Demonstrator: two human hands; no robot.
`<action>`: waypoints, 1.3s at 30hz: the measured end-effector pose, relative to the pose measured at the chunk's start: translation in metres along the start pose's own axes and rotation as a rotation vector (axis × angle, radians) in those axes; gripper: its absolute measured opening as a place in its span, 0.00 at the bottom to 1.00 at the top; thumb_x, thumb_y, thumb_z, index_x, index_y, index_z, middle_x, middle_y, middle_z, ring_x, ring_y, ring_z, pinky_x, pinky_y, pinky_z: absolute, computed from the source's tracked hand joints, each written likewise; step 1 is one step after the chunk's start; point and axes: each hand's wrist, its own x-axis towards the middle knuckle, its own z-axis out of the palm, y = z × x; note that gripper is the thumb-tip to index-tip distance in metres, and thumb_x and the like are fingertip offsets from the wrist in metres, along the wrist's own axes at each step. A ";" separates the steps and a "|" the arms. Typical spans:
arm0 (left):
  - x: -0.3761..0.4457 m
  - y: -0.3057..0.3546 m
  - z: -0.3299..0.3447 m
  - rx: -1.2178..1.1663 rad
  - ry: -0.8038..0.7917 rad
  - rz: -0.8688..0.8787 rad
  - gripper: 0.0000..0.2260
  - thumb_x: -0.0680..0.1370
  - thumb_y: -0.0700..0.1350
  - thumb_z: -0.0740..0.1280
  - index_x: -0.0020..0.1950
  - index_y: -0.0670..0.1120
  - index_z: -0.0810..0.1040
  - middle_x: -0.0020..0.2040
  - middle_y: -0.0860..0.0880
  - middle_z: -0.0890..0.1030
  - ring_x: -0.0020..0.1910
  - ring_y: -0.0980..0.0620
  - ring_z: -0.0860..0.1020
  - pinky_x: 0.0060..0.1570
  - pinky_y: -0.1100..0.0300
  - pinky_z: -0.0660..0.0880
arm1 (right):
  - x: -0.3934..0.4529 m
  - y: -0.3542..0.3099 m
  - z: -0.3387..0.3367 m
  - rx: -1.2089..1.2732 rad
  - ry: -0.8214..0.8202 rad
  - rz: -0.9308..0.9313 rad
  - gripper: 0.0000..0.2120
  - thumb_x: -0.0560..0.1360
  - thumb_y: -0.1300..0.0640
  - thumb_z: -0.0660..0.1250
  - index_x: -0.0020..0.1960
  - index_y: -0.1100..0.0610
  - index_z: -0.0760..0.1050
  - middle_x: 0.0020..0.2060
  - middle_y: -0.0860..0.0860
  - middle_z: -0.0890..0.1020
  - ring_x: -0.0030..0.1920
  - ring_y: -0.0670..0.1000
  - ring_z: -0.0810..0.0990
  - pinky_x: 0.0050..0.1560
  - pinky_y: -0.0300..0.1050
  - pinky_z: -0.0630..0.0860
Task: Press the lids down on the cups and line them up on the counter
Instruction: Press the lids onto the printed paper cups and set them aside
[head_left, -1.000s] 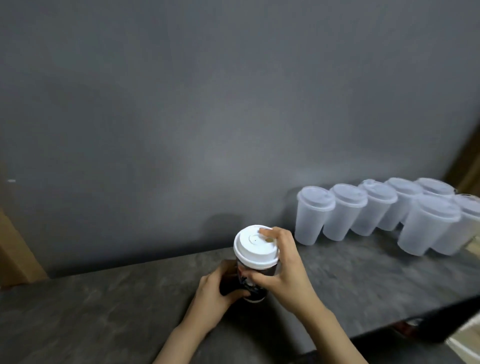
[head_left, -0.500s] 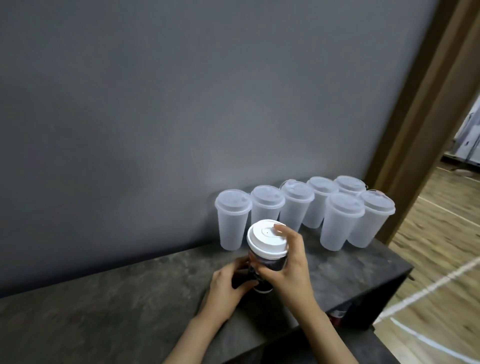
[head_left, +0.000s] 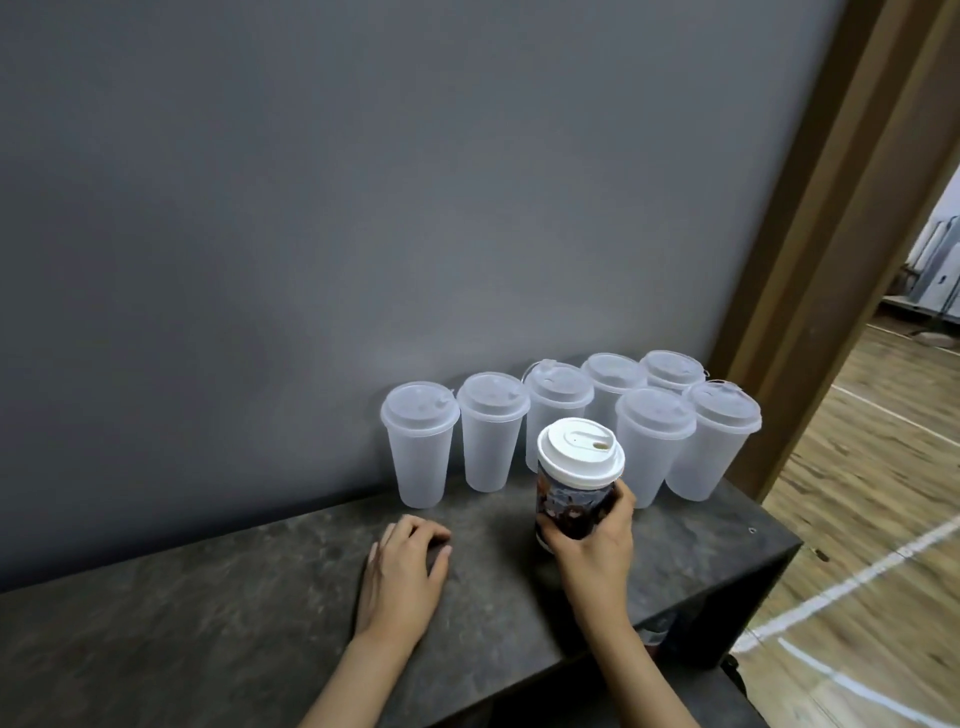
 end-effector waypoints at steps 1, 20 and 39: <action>0.000 0.000 0.001 0.002 0.006 0.001 0.05 0.78 0.48 0.68 0.53 0.52 0.80 0.50 0.58 0.75 0.53 0.56 0.73 0.58 0.59 0.69 | 0.001 0.004 0.000 -0.018 0.007 0.021 0.40 0.62 0.64 0.81 0.69 0.57 0.65 0.63 0.54 0.76 0.63 0.56 0.75 0.63 0.54 0.74; -0.001 -0.002 0.000 -0.004 0.034 0.003 0.04 0.78 0.47 0.67 0.52 0.53 0.79 0.50 0.58 0.74 0.53 0.58 0.72 0.59 0.59 0.69 | 0.021 0.015 0.002 -0.129 0.025 0.125 0.32 0.67 0.64 0.79 0.66 0.63 0.68 0.60 0.59 0.76 0.61 0.60 0.75 0.61 0.53 0.72; -0.023 -0.008 -0.028 -0.165 0.261 -0.139 0.14 0.73 0.31 0.67 0.46 0.50 0.81 0.46 0.58 0.75 0.49 0.59 0.73 0.48 0.72 0.67 | -0.044 -0.028 0.013 -0.472 -0.173 -0.402 0.16 0.61 0.74 0.70 0.41 0.59 0.71 0.42 0.55 0.72 0.41 0.58 0.74 0.43 0.53 0.74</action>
